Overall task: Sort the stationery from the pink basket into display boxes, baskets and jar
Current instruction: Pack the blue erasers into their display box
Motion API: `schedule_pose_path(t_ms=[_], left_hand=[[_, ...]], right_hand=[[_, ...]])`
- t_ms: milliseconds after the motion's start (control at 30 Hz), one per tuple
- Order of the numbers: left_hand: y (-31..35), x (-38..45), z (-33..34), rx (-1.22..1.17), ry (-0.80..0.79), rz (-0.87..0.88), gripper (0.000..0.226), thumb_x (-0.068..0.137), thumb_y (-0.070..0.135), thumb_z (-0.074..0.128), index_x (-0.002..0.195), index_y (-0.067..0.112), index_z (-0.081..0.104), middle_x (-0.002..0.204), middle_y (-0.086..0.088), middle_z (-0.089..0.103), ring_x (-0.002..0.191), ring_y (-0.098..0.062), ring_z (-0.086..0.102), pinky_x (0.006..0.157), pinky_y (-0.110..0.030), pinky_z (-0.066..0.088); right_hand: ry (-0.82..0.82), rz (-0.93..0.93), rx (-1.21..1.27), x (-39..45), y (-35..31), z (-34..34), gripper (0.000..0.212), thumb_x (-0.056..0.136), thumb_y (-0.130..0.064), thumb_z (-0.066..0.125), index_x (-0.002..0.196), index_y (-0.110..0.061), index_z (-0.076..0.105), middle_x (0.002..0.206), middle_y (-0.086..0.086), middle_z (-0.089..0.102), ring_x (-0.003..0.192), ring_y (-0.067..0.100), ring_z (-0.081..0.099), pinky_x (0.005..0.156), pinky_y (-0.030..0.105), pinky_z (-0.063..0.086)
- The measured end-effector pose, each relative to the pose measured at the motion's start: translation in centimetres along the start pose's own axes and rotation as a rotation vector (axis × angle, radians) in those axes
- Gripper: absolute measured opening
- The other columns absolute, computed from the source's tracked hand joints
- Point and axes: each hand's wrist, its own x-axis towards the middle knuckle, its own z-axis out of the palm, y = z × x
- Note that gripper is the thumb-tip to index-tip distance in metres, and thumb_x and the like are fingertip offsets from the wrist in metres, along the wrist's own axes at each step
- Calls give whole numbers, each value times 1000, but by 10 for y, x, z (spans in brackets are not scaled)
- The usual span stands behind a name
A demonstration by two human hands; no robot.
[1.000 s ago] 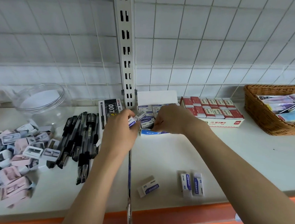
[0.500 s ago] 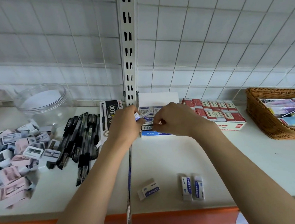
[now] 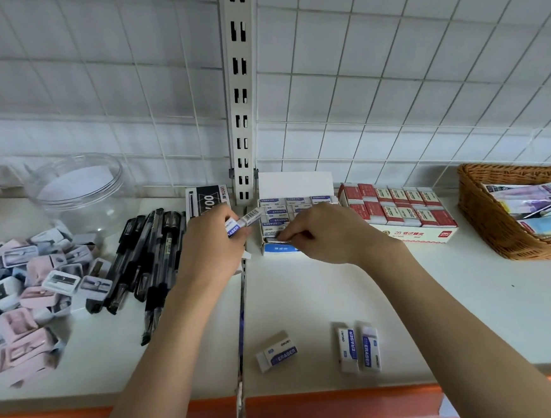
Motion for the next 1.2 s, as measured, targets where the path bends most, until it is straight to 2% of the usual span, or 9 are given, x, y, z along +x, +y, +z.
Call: schedule_pose_path(t_ms=[100, 233, 367, 500, 767, 867, 1000, 1100, 1200], left_hand=[[-1, -1, -3, 14, 23, 24, 16, 83, 15, 69, 77, 14, 55, 63, 5, 51, 56, -14, 45, 47, -11, 33], [0, -4, -5, -6, 31, 39, 12, 82, 15, 70, 80, 10, 59, 61, 7, 49, 53, -5, 43, 47, -11, 33], [2, -7, -6, -9, 28, 38, 11, 83, 14, 70, 81, 10, 60, 67, 1, 56, 55, -12, 51, 46, -11, 35], [2, -14, -6, -9, 10, 38, 10, 83, 13, 69, 82, 8, 59, 70, -3, 62, 48, 0, 46, 48, -8, 37], [-6, -24, -1, 6, 13, 6, 14, 82, 18, 71, 87, 7, 63, 69, 2, 56, 59, -15, 51, 49, -16, 34], [-5, -24, -2, 4, 11, 10, 14, 82, 18, 71, 87, 7, 63, 71, 1, 59, 64, -19, 55, 51, -24, 39], [-4, -23, -3, -35, 11, 32, 11, 82, 14, 70, 88, 6, 64, 73, -2, 61, 65, -22, 59, 59, -29, 48], [0, -19, -3, -9, 35, 128, 7, 80, 10, 72, 86, 6, 69, 76, -5, 64, 65, -18, 52, 55, -22, 30], [6, -14, -2, 40, 3, 190, 11, 80, 11, 72, 89, 6, 71, 86, -7, 64, 73, -20, 54, 64, -22, 32]], right_hand=[[-16, -26, -44, -6, 1, 2, 38, 92, -23, 41, 115, -42, 64, 122, -17, 62, 113, 16, 54, 91, 27, 44], [-28, 7, -69, -8, -2, 3, 38, 91, -24, 39, 115, -39, 65, 121, -12, 64, 109, 19, 55, 90, 29, 45], [-98, 41, -82, -2, -7, 0, 35, 87, -22, 38, 106, -25, 68, 101, -6, 67, 98, 21, 57, 81, 31, 46], [-87, 57, -91, -4, -5, -6, 34, 88, -22, 39, 104, -22, 69, 105, -4, 67, 97, 21, 58, 84, 33, 49], [-121, 28, -220, -6, -4, -12, 35, 89, -25, 37, 100, -25, 70, 98, -5, 67, 87, 20, 55, 72, 30, 44], [-134, 14, -189, -4, -7, -8, 29, 87, -21, 39, 85, -17, 67, 79, -3, 61, 82, 21, 54, 70, 29, 45], [-150, 82, -106, 1, -9, -7, 29, 85, -20, 41, 57, -13, 45, 59, 0, 44, 65, 22, 43, 55, 27, 33], [-149, 62, -47, 0, -5, -5, 28, 85, -19, 40, 77, -15, 66, 69, 2, 56, 69, 20, 48, 63, 31, 42], [-51, 38, 97, -9, 3, -4, 34, 88, -13, 41, 100, -20, 71, 76, -10, 64, 70, 6, 54, 69, 24, 48]])
